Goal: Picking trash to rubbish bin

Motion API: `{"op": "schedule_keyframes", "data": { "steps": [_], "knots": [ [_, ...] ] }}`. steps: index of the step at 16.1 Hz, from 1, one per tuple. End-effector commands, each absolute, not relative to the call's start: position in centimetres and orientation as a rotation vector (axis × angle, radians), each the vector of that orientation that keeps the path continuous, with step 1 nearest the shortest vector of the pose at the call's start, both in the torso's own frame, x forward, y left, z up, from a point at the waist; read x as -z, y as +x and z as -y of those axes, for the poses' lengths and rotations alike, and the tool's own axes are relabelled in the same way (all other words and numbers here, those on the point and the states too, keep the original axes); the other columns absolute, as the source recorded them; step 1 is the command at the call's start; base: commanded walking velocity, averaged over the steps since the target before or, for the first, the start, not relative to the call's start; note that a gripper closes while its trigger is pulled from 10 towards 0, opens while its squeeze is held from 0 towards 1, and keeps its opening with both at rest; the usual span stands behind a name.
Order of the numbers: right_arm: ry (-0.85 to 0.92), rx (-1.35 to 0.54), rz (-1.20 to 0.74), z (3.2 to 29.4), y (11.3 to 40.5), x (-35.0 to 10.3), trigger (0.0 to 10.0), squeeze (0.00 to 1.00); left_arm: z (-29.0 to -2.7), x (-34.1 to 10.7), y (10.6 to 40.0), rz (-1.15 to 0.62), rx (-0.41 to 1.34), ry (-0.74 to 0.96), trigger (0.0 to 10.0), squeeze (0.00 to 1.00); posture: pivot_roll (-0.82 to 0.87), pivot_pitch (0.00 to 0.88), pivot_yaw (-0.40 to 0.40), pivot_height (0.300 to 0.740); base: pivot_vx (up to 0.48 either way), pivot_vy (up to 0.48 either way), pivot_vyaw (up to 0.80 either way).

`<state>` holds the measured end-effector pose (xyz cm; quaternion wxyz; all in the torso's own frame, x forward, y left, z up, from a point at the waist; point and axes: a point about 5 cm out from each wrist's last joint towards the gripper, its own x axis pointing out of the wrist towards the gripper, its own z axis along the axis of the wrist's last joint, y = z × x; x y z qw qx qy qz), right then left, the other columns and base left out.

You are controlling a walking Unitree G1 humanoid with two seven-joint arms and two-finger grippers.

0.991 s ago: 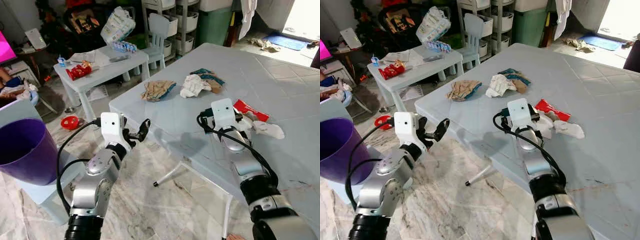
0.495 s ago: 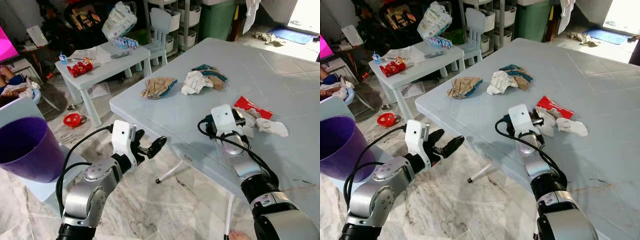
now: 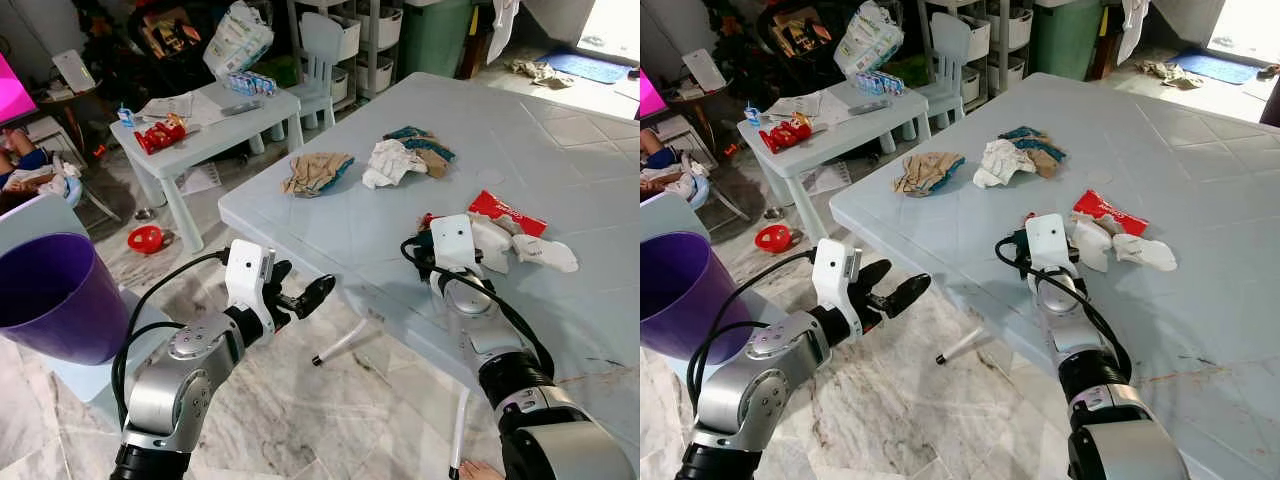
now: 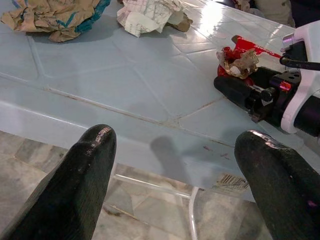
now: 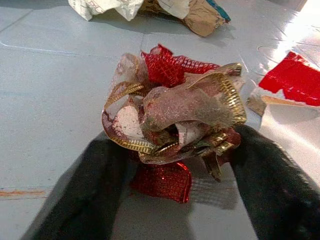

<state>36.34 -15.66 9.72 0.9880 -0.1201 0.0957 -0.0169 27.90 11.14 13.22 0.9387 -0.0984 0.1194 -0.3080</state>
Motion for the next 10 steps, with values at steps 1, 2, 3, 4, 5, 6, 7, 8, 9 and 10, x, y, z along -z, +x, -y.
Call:
{"op": "schedule_keyframes", "data": {
  "steps": [1, 2, 3, 4, 5, 6, 7, 8, 9, 10],
  "knots": [
    [-0.213, 0.028, -0.215, 15.6, 36.1, -9.1, 0.0, 0.0, -11.1, -13.7, 28.0, -0.228, 0.632, -0.189, 10.0, 0.0, 0.1, 0.058, 0.059, 0.74, 0.0, 0.0, 0.0],
    [-0.209, 0.025, -0.215, 15.5, 36.0, -9.0, 0.0, 0.0, -11.1, -13.7, 28.0, -0.227, 0.631, -0.187, 10.0, 0.0, 0.1, 0.058, 0.06, 0.74, 0.0, 0.0, 0.0],
    [-0.203, 0.021, -0.214, 15.4, 36.0, -8.9, 0.0, 0.0, -11.0, -13.7, 28.0, -0.226, 0.631, -0.186, 10.0, 0.0, 0.1, 0.058, 0.06, 0.74, 0.0, 0.0, 0.0],
    [-0.194, 0.017, -0.208, 15.3, 35.9, -8.9, 0.0, 0.0, -11.0, -13.7, 28.1, -0.225, 0.631, -0.186, 10.0, 0.0, 0.1, 0.056, 0.06, 0.74, 0.0, 0.0, 0.0],
    [-0.189, 0.015, -0.2, 15.2, 35.9, -9.0, 0.0, 0.0, -11.1, -13.7, 28.1, -0.225, 0.63, -0.187, 10.0, 0.0, 0.09, 0.056, 0.061, 0.74, 0.0, 0.0, 0.0],
    [-0.184, 0.018, -0.181, 15.3, 35.9, -9.2, 0.0, 0.0, -11.0, -13.7, 28.2, -0.224, 0.629, -0.185, 10.0, 0.0, 0.09, 0.055, 0.06, 0.74, 0.0, 0.0, 0.0],
    [-0.179, 0.024, -0.158, 15.3, 35.9, -9.4, 0.0, 0.0, -11.0, -13.7, 28.2, -0.223, 0.629, -0.185, 10.0, 0.0, 0.09, 0.055, 0.059, 0.74, 0.0, 0.0, 0.0],
    [-0.175, 0.029, -0.121, 15.5, 35.9, -9.9, 0.0, 0.0, -10.9, -13.8, 28.4, -0.215, 0.625, -0.181, 10.0, 0.0, 0.08, 0.054, 0.059, 0.74, 0.0, 0.0, 0.0],
    [-0.169, 0.032, -0.082, 15.6, 35.8, -10.3, 0.0, 0.0, -11.0, -14.0, 28.6, -0.198, 0.608, -0.176, 10.0, 0.0, 0.08, 0.054, 0.059, 0.74, 0.0, 0.0, 0.0],
    [-0.165, 0.03, -0.058, 15.7, 35.6, -10.5, 0.0, 0.0, -11.2, -14.2, 28.9, -0.182, 0.584, -0.172, 10.0, 0.0, 0.08, 0.053, 0.06, 0.74, 0.0, 0.0, 0.0]
  ]
}}
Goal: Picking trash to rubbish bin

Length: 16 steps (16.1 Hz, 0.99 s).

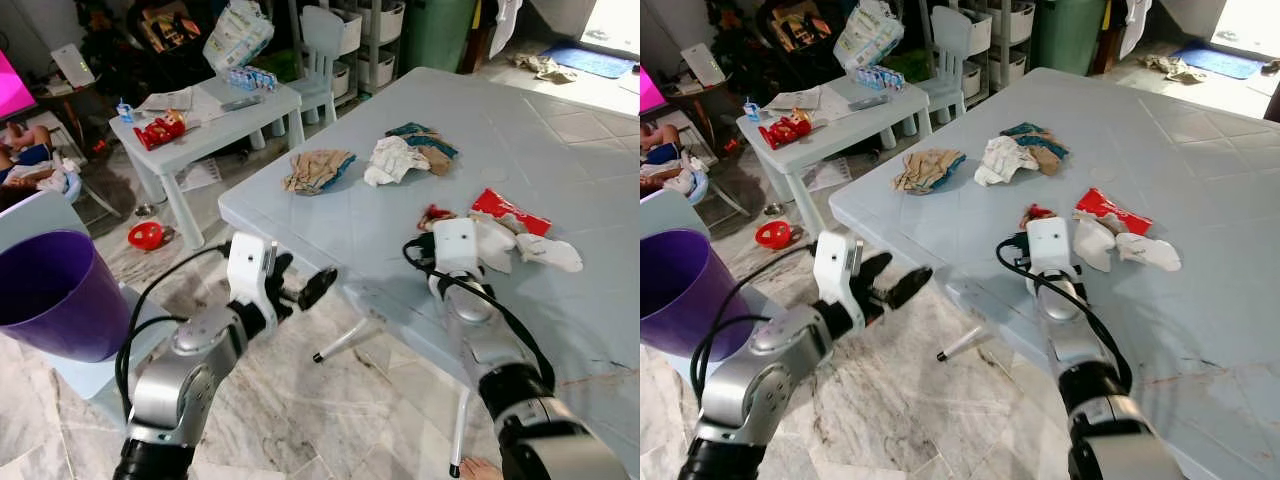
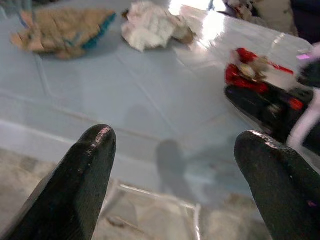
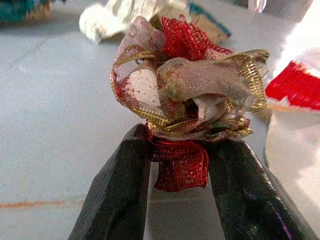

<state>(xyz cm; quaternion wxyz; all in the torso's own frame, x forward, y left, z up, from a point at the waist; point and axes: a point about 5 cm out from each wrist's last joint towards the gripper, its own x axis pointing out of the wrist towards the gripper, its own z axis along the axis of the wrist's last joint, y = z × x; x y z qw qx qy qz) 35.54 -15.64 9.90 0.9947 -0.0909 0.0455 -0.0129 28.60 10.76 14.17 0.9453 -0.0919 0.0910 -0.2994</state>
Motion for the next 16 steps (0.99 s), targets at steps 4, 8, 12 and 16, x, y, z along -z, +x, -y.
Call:
{"op": "schedule_keyframes", "data": {
  "steps": [4, 8, 12, 16],
  "knots": [
    [-0.163, 0.031, -0.014, 16.3, 34.5, -10.9, 0.0, 0.0, -13.5, -15.5, 31.0, -0.061, 0.328, -0.079, 10.0, 0.0, 0.05, 0.05, 0.058, 0.74, 0.0, 0.0, 0.0],
    [-0.141, 0.008, 0.065, 16.3, 33.3, -12.2, 0.0, 0.0, -16.0, -16.7, 32.6, 0.019, 0.13, -0.075, 10.0, 0.0, 0.03, 0.045, 0.061, 0.74, 0.0, 0.0, 0.0],
    [-0.08, 0.01, 0.104, 16.3, 32.9, -13.5, 0.0, 0.0, -16.6, -17.0, 33.4, 0.049, 0.091, -0.09, 10.0, 0.0, 0.03, 0.032, 0.059, 0.74, 0.0, 0.0, 0.0],
    [-0.071, 0.003, 0.109, 16.1, 33.2, -14.1, 0.0, 0.0, -17.0, -17.1, 33.8, 0.053, 0.055, -0.112, 10.0, 0.0, 0.03, 0.024, 0.053, 0.74, 0.0, 0.0, -0.64]
  ]
}}
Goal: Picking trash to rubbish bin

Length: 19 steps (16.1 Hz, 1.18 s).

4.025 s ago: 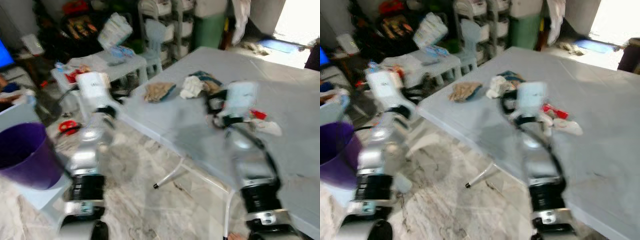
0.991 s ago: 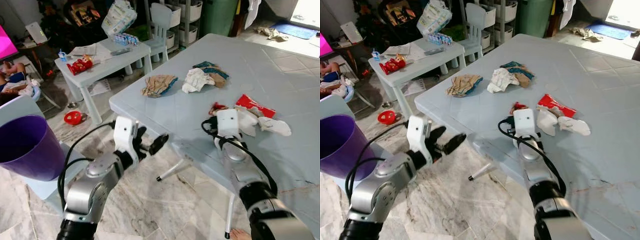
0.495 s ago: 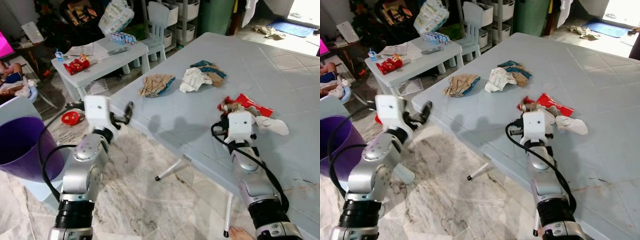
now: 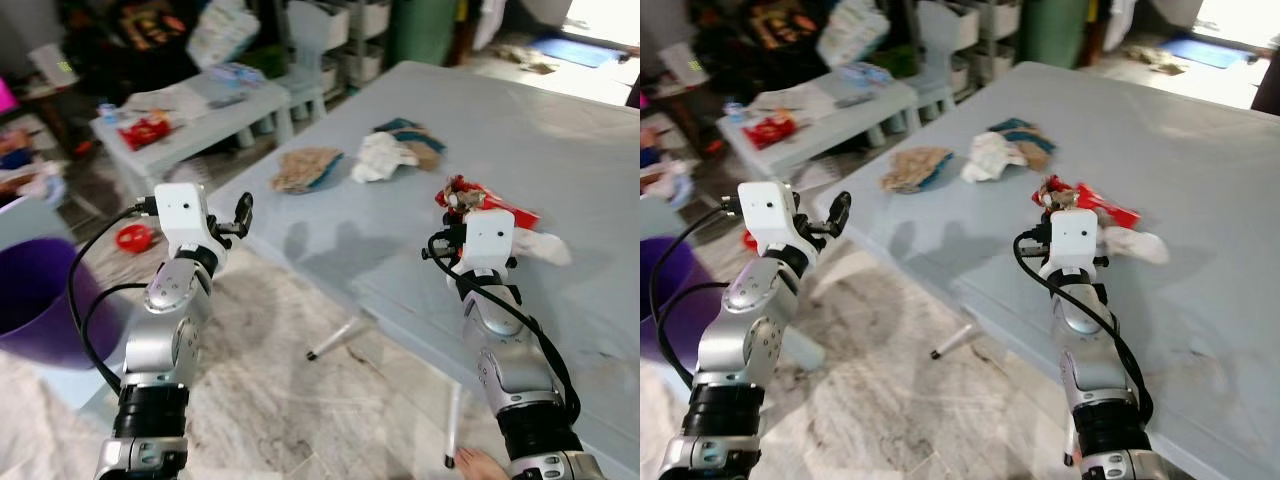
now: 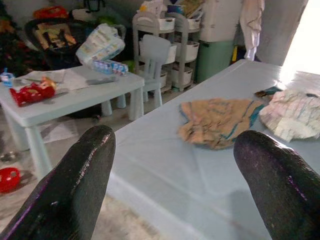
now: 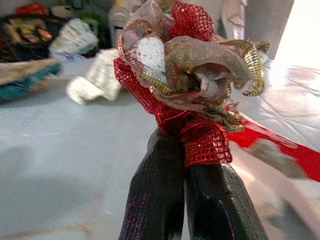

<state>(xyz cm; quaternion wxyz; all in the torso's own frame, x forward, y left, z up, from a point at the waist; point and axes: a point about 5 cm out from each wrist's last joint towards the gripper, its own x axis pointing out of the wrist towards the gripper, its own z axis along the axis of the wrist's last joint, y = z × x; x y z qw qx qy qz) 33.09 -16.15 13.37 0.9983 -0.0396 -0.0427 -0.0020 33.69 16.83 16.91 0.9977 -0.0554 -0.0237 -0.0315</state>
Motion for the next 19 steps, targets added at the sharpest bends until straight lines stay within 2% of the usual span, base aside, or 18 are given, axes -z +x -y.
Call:
{"op": "schedule_keyframes", "data": {
  "steps": [1, 2, 6, 19],
  "knots": [
    [-0.073, 0.0, 0.106, 16.1, 33.2, -14.2, 0.0, 0.0, -17.0, -17.1, 33.9, 0.057, 0.054, -0.113, 10.0, 0.0, 0.03, 0.02, 0.052, 0.74, 0.0, 0.0, -0.8],
    [-0.074, -0.002, 0.106, 16.1, 33.2, -14.3, 0.0, 0.0, -17.1, -17.1, 34.0, 0.059, 0.052, -0.113, 10.0, 0.0, 0.02, 0.015, 0.051, 0.74, 0.0, 0.0, -0.8],
    [-0.076, -0.007, 0.119, 16.2, 33.4, -14.7, 0.0, 0.0, -17.3, -17.5, 34.4, 0.064, 0.046, -0.119, 10.0, 0.0, 0.03, 0.001, 0.052, 0.74, 0.0, 0.084, 0.0],
    [-0.074, 0.006, 0.122, 16.6, 33.6, -14.9, 0.0, 0.0, -17.4, -17.6, 35.0, 0.067, 0.045, -0.114, 10.0, 0.0, 0.02, 0.007, 0.055, 0.74, 0.0, 0.462, 0.0]
  ]
}}
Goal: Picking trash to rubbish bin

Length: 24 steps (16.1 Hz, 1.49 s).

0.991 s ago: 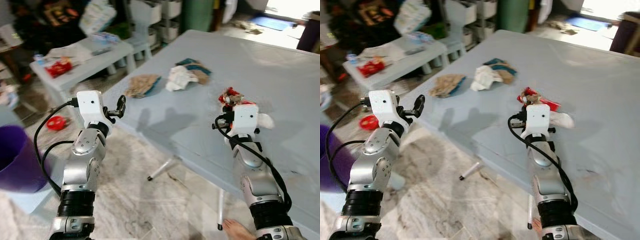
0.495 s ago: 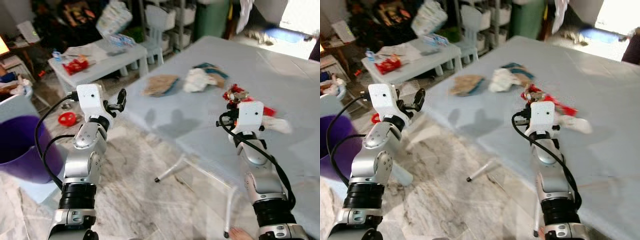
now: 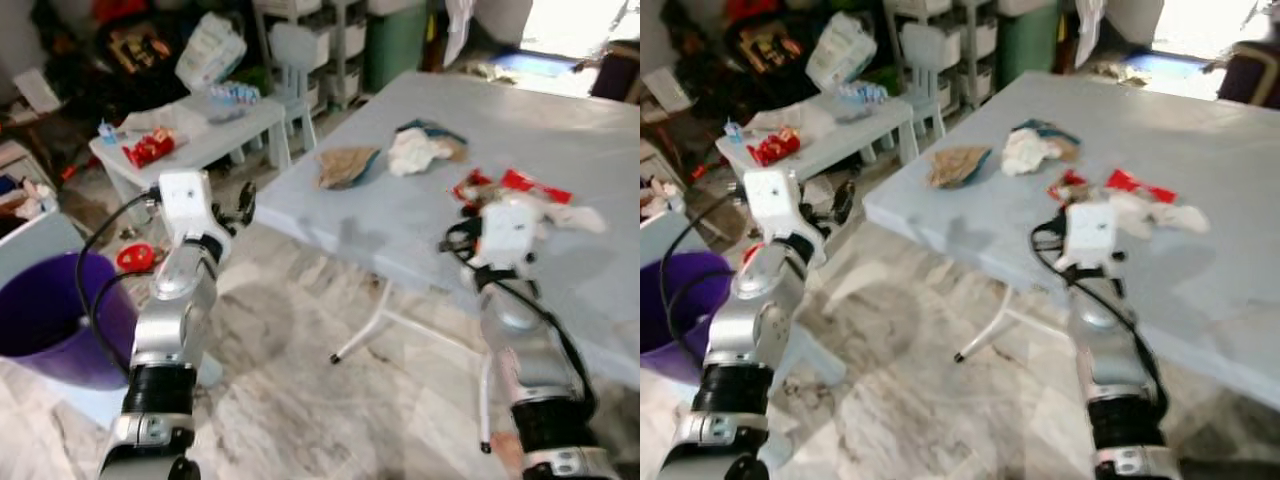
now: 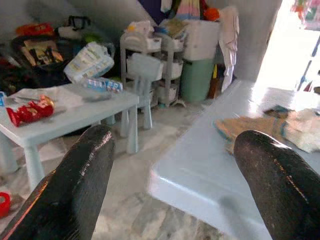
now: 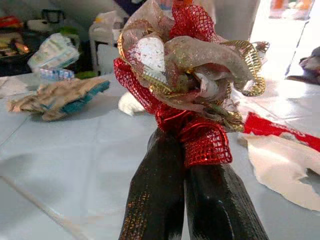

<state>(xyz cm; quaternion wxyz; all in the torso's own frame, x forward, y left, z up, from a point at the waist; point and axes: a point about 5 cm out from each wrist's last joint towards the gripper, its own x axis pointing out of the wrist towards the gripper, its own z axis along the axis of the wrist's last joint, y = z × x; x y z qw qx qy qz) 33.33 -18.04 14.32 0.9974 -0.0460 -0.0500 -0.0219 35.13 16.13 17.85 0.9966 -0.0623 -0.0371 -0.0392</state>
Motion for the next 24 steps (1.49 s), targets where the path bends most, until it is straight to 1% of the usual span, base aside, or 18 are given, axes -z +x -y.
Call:
{"op": "schedule_keyframes", "data": {
  "steps": [1, 3, 8, 24],
  "knots": [
    [-0.074, 0.006, 0.122, 16.6, 33.6, -14.9, 0.0, 0.0, -17.4, -17.6, 35.0, 0.068, 0.046, -0.114, 10.0, 0.0, 0.02, 0.007, 0.055, 0.74, 0.0, 0.319, 0.0],
    [-0.075, 0.01, 0.121, 16.6, 33.5, -14.9, 0.0, 0.0, -17.0, -18.1, 34.8, 0.111, 0.087, -0.117, 10.0, 0.0, 0.02, 0.012, 0.053, 0.74, 0.0, 0.0, 0.0],
    [-0.077, 0.013, 0.121, 16.8, 33.4, -14.9, 0.0, 0.0, -16.5, -18.5, 34.5, 0.131, 0.144, -0.15, 10.0, 0.0, 0.02, 0.015, 0.051, 0.74, 0.0, 0.0, 0.0],
    [-0.089, 0.016, 0.138, 16.5, 33.6, -15.2, 0.0, 0.0, -16.0, -18.4, 34.3, 0.136, 0.198, -0.163, 10.0, 0.0, 0.02, 0.016, 0.054, 0.74, 0.343, 0.0, 0.0]
  ]
}}
